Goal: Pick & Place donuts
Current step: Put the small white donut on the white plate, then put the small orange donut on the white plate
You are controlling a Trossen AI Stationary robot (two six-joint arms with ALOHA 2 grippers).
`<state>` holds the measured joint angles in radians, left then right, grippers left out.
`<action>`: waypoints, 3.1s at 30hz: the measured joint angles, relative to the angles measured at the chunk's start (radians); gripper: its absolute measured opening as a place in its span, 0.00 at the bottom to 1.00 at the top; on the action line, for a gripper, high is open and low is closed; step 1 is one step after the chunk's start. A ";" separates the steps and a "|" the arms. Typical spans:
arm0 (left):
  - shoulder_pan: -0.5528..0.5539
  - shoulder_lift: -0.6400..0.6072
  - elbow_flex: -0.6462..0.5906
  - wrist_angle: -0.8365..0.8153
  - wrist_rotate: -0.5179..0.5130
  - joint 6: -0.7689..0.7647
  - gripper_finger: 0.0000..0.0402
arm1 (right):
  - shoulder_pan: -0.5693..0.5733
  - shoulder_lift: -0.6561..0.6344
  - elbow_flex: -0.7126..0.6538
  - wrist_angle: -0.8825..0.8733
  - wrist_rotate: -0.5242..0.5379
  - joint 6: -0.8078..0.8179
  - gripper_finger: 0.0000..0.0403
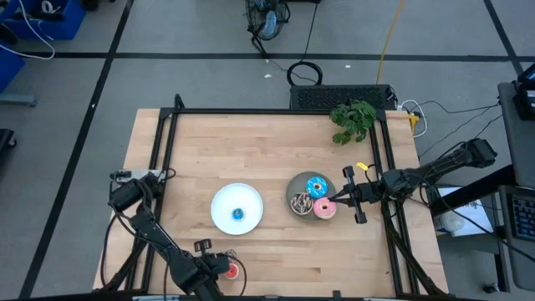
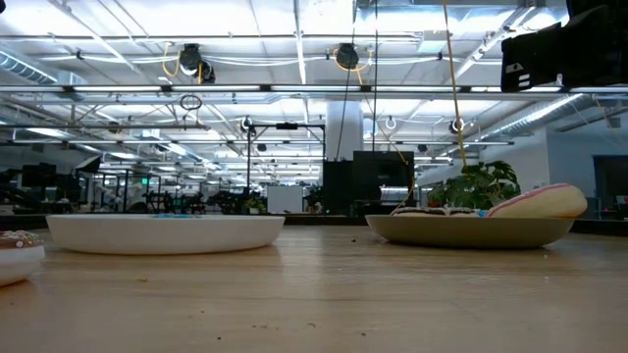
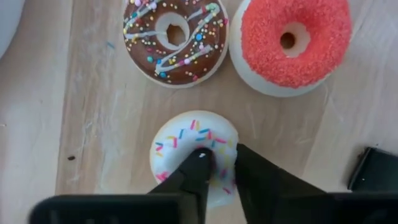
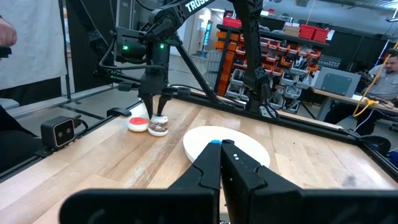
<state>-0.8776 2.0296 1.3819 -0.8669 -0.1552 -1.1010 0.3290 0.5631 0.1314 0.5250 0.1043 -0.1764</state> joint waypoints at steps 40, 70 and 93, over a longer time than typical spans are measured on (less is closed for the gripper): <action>0.602 -0.037 0.156 -0.222 -0.105 0.886 0.06 | 0.000 0.000 0.000 -0.007 -0.001 -0.020 0.00; 0.684 -0.037 0.111 -0.144 0.014 0.849 0.63 | 0.000 0.000 0.000 -0.006 -0.001 -0.034 0.00; 0.347 -0.037 0.549 -0.569 -0.003 0.563 0.42 | 0.000 0.000 0.000 -0.007 -0.001 -0.027 0.00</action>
<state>-0.5305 1.9930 1.9308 -1.4357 -0.1587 -0.5377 0.3294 0.5632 0.1314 0.5182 0.1032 -0.2032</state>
